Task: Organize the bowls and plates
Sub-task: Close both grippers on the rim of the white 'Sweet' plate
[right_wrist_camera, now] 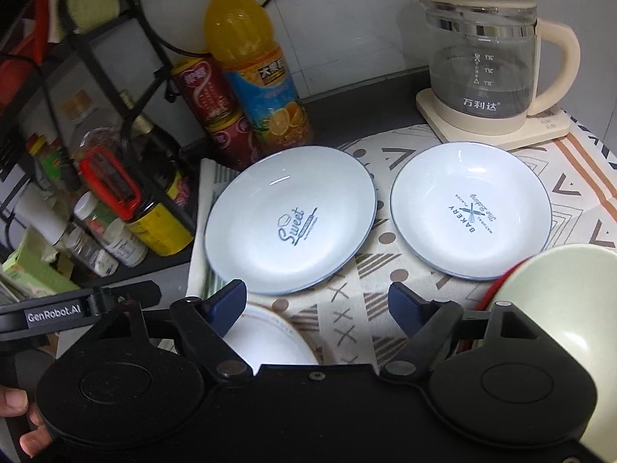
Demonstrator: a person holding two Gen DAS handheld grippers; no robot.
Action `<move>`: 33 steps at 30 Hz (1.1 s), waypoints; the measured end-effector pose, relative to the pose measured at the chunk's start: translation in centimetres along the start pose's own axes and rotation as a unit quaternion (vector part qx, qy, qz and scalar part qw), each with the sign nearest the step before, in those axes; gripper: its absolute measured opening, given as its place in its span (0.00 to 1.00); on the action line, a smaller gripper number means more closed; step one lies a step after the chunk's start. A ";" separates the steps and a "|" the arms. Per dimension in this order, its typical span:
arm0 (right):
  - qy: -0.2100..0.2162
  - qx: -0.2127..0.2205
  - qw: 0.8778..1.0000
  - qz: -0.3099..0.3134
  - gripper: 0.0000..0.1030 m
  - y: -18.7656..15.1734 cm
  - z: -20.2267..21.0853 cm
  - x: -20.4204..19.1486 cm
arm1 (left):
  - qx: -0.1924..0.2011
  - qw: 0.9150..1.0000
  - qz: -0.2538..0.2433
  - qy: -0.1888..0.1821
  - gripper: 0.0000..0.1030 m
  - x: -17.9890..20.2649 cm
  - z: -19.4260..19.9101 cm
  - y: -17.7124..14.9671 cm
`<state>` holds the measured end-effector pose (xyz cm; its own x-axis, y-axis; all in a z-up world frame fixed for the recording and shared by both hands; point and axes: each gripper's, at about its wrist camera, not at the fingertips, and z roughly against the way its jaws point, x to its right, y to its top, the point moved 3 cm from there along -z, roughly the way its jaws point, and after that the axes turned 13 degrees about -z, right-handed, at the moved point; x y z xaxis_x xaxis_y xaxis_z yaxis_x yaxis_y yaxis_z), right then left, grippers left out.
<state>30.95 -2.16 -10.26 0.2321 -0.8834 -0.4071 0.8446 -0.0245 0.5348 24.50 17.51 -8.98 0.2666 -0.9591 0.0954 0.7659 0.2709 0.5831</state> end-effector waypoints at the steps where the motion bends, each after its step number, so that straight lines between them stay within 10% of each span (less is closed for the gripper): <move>1: -0.004 -0.002 1.000 -0.005 0.73 0.1 -0.4 0.1 | -0.002 1.000 -0.002 -0.005 0.93 0.0 -0.6 0.2; 23: -0.056 -0.040 0.994 -0.080 0.59 1.7 -8.4 2.5 | -0.052 0.998 0.005 -0.045 0.62 0.0 -10.4 0.9; 33: -0.045 -0.058 0.992 -0.102 0.36 1.9 -10.9 2.5 | -0.059 0.996 0.031 -0.056 0.45 -0.4 -11.9 0.9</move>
<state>38.42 0.65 -18.35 0.0098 -0.9042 -0.4271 0.9209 -0.1583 0.3561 32.04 19.10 -18.16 0.2543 -0.9413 0.2221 0.8149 0.3322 0.4750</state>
